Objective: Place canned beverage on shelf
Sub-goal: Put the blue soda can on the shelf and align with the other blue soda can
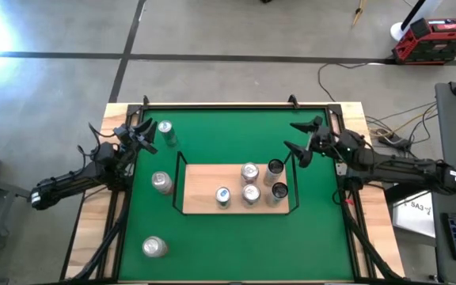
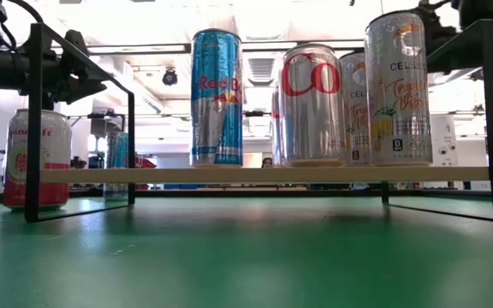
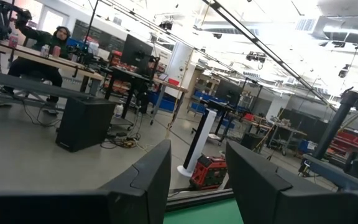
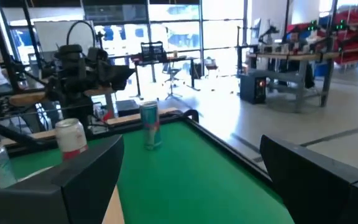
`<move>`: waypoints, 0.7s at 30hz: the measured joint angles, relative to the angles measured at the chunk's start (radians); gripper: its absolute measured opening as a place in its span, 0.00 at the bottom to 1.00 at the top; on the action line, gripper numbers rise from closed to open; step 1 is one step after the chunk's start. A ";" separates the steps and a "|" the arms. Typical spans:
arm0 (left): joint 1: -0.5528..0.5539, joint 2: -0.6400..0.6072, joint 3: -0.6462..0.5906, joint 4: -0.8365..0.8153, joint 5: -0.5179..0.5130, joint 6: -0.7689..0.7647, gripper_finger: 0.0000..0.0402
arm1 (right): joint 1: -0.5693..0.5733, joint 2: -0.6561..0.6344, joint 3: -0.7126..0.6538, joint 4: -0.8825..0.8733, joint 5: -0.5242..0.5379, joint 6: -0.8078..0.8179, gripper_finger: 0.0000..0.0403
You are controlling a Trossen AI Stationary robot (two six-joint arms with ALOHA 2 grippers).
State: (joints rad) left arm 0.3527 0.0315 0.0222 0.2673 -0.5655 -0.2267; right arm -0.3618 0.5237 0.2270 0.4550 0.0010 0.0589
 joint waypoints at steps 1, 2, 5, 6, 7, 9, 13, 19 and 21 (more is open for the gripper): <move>0.000 0.000 0.000 0.000 0.000 0.000 0.34 | 0.000 -0.020 -0.013 0.001 0.000 -0.005 0.91; 0.000 0.000 0.000 0.000 0.000 0.000 0.34 | 0.000 -0.042 -0.028 0.005 0.000 -0.009 0.91; 0.000 0.000 0.000 0.000 0.000 0.000 0.34 | 0.000 -0.113 -0.065 0.008 0.000 -0.019 0.91; 0.000 0.000 0.000 0.000 0.000 0.000 0.34 | 0.000 -0.137 -0.077 0.009 0.000 -0.020 0.91; 0.000 0.000 0.000 0.000 0.000 0.000 0.34 | 0.000 -0.160 -0.088 0.009 0.000 -0.022 0.91; 0.000 0.000 0.000 0.000 0.000 0.000 0.34 | 0.000 -0.204 -0.110 0.010 0.001 -0.038 0.91; 0.000 0.000 0.000 0.000 0.000 0.000 0.34 | 0.000 -0.275 -0.148 0.009 0.033 -0.080 0.91; 0.000 0.000 0.000 0.000 0.000 0.000 0.34 | 0.000 -0.362 -0.205 0.024 0.114 -0.089 0.91; 0.000 0.000 0.000 0.000 0.000 0.000 0.34 | 0.000 -0.384 -0.213 0.012 0.134 -0.075 0.91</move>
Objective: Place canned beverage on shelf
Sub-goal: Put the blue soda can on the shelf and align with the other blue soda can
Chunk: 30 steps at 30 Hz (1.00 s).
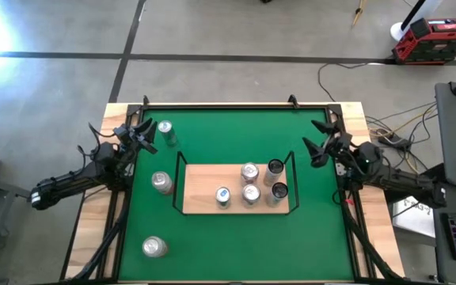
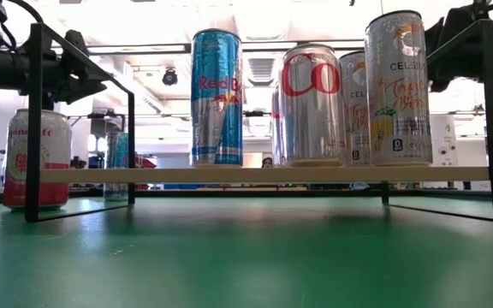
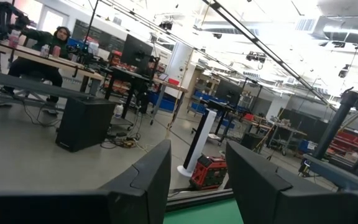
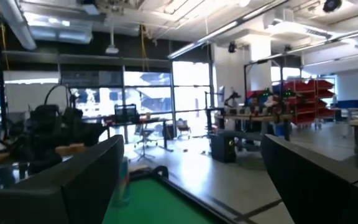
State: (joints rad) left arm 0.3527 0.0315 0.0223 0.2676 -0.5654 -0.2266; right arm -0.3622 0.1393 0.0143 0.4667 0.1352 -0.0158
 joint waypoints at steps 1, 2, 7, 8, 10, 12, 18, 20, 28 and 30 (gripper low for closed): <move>0.000 0.000 0.000 0.000 0.000 0.000 0.34 | 0.000 -0.010 0.000 -0.004 0.002 0.001 0.91; 0.000 0.000 0.000 0.000 0.000 0.000 0.34 | 0.000 -0.017 0.000 -0.016 0.006 -0.001 0.91; 0.000 0.000 0.000 0.000 0.000 0.000 0.34 | 0.000 -0.020 -0.001 -0.054 0.044 -0.010 0.91; 0.000 0.000 0.000 0.000 0.000 0.000 0.34 | 0.000 -0.020 -0.001 -0.065 0.051 -0.010 0.91; 0.000 0.000 0.000 0.000 0.000 0.000 0.34 | 0.000 -0.019 -0.001 -0.108 0.059 -0.010 0.91; 0.000 0.000 0.000 0.000 0.000 0.000 0.34 | 0.000 -0.019 -0.001 -0.142 0.067 -0.013 0.91; 0.000 0.000 0.000 0.000 0.000 0.000 0.34 | 0.000 -0.019 -0.002 -0.163 0.068 -0.015 0.91; 0.000 0.000 0.000 0.000 0.000 0.000 0.34 | 0.000 -0.019 -0.002 -0.163 0.068 -0.023 0.91; 0.000 0.000 0.000 0.000 0.000 0.000 0.34 | 0.000 -0.019 -0.002 -0.163 0.068 -0.021 0.91; 0.000 0.000 0.000 0.000 0.000 0.000 0.34 | 0.000 -0.019 -0.002 -0.163 0.068 -0.022 0.91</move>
